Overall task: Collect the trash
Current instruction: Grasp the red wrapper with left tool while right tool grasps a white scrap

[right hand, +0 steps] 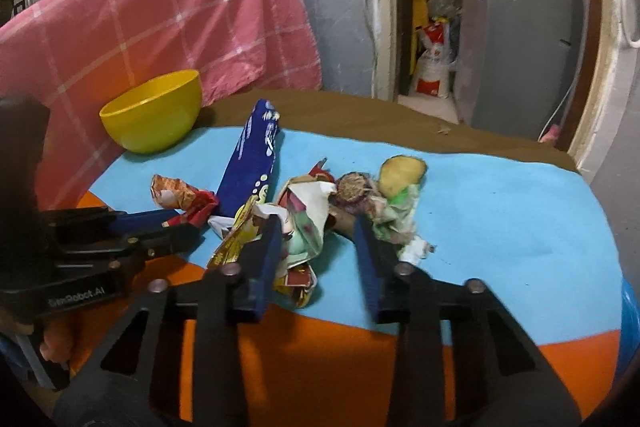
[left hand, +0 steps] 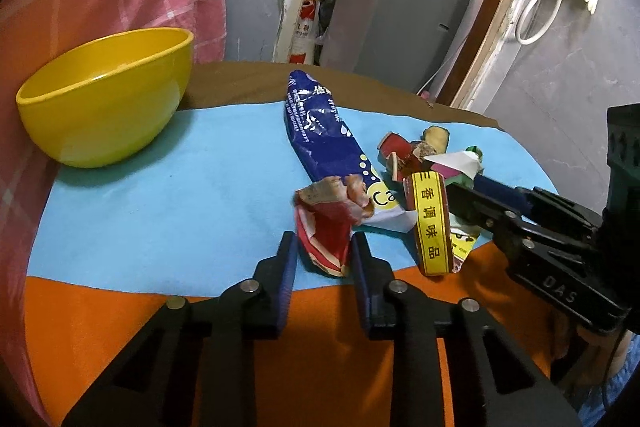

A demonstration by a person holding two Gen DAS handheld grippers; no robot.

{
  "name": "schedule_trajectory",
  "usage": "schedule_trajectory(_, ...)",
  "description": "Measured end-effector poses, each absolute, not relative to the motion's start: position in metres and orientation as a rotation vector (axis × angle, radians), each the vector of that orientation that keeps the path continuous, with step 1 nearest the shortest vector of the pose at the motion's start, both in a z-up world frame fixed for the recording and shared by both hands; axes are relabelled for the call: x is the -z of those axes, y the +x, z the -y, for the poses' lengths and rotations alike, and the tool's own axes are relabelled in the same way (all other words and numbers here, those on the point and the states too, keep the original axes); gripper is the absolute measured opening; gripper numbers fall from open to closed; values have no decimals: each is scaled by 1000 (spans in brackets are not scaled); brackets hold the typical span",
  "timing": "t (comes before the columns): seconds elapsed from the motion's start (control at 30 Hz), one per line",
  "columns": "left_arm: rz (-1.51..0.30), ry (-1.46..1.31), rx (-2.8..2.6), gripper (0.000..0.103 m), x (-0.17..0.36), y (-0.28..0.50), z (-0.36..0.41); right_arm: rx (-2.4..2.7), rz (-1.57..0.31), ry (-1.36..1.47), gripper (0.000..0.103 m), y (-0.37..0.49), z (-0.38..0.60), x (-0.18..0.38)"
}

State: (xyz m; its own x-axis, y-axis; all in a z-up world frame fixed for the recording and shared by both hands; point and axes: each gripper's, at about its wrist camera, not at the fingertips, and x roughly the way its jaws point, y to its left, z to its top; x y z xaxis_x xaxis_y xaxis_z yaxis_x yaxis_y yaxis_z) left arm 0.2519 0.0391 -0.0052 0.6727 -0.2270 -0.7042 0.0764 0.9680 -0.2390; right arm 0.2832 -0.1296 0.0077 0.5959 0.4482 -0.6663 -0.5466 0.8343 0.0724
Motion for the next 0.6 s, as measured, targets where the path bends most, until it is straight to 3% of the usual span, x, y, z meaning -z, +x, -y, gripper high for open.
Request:
schedule_trajectory(0.13, -816, -204, 172, 20, 5, 250, -40, -592, -726, -154, 24, 281, 129, -7)
schedule_trajectory(0.23, -811, -207, 169, 18, 4, 249, -40, -592, -714, -153, 21, 279, 129, -7)
schedule_trajectory(0.27, -810, -207, 164, 10, 4, 249, -40, -592, -709, -152, 20, 278, 129, -8)
schedule_trajectory(0.3, -812, -211, 159, 9, 5, 249, -41, -593, -705, -151, 20, 278, 129, -8)
schedule_trajectory(0.6, -788, -222, 159, 8, 2, 243, -43, -582, -613, -140, 14, 263, 133, -13)
